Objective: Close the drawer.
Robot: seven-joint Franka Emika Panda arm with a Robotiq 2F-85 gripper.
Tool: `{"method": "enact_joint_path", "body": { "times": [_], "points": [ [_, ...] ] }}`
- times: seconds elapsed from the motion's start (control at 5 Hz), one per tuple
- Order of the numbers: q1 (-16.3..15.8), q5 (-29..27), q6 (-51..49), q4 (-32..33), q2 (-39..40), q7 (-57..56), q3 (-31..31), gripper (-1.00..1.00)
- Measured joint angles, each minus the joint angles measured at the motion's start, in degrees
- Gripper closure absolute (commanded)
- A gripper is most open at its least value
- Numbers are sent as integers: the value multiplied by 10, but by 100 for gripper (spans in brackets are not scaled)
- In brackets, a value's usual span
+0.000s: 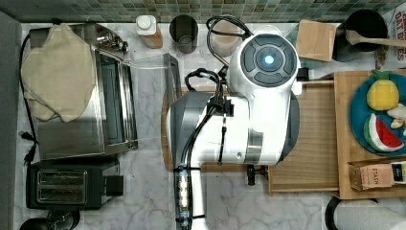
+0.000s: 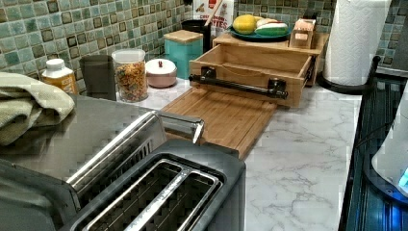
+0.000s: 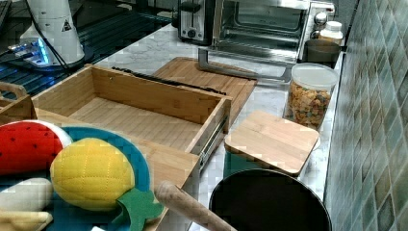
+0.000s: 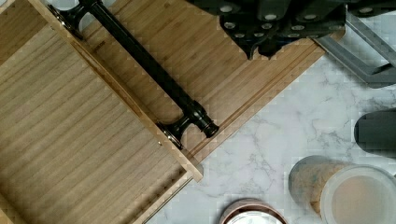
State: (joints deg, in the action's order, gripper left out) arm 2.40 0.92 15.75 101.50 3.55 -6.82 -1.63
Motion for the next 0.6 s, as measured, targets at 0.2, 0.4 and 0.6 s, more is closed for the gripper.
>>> {"method": "enact_joint_path", "body": {
  "times": [0.2,0.4,0.6],
  "points": [
    [0,2,5,0,4,0,0,100],
    [0,1,8,3,8,0,0,100],
    [6,-26,8,9,8,-56,3,100]
  ]
}}
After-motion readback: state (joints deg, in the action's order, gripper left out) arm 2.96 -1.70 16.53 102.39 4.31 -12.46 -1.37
